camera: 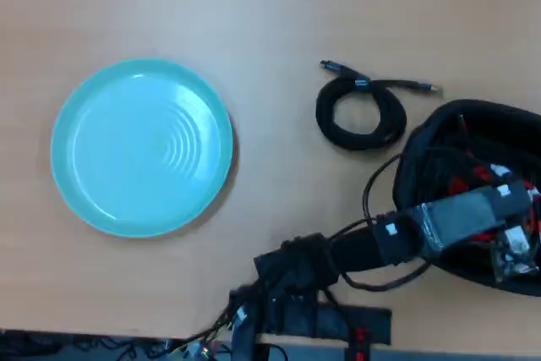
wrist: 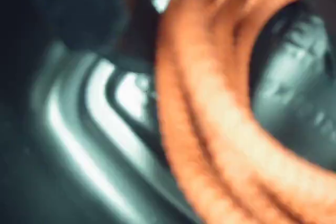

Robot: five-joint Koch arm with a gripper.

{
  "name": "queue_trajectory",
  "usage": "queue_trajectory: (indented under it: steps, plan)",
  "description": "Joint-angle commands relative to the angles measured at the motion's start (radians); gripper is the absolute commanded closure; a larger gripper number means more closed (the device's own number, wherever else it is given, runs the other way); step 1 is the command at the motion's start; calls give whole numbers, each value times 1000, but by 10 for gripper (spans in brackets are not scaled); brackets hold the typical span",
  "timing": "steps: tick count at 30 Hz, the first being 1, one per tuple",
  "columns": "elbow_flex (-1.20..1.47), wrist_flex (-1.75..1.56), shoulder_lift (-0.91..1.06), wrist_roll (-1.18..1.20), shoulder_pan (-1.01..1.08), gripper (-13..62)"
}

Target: Put a black charging cable in a black bowl and put a red charging cable in a green bowl

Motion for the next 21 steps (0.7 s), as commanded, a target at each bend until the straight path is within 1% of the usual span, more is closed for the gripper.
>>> queue_trajectory:
  steps: [1, 2, 4, 11, 14, 21]
  plan:
    - [-61, -15, 9, 170, 8, 560]
    - [-66, -14, 9, 183, 6, 585]
    - [-69, -9, 11, 186, 2, 562]
    - [-94, -15, 25, 184, -12, 560]
    - [-130, -8, 124, 184, -20, 560]
    - [-138, -20, 434, 183, -63, 559]
